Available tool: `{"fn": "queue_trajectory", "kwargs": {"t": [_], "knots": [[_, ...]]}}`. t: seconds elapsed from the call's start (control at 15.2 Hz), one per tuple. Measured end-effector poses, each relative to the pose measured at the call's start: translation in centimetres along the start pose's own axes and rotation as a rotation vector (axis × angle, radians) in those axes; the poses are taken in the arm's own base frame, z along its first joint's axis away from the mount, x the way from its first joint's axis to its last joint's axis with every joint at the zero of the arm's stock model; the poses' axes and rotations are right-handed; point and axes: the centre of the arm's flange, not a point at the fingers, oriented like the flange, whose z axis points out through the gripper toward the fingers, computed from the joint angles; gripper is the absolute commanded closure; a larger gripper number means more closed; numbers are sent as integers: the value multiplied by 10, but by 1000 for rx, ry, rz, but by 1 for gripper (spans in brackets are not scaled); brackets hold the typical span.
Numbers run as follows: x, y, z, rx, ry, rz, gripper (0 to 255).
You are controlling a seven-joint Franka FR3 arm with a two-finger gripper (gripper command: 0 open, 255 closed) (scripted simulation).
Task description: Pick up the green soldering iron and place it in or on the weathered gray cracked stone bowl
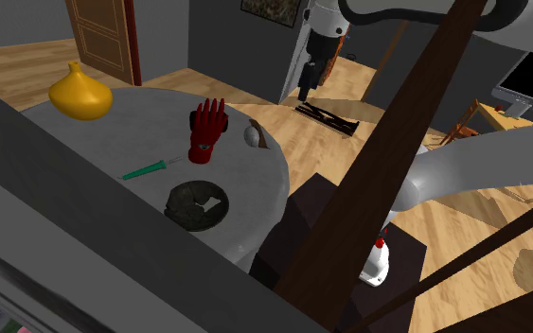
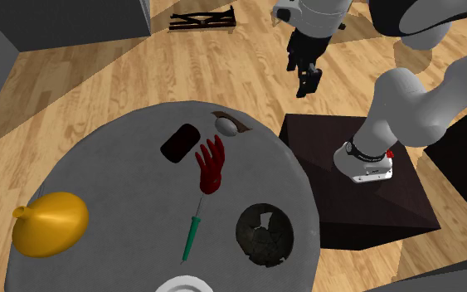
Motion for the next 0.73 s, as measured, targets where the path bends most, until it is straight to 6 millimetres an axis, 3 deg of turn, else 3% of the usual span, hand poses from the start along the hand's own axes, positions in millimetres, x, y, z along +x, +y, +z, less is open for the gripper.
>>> {"fn": "queue_trajectory", "kwargs": {"t": [0.2,0.73], "knots": [[13,-3,7,-1,4,-25,0],[87,-41,63,-6,33,-185,0]]}}
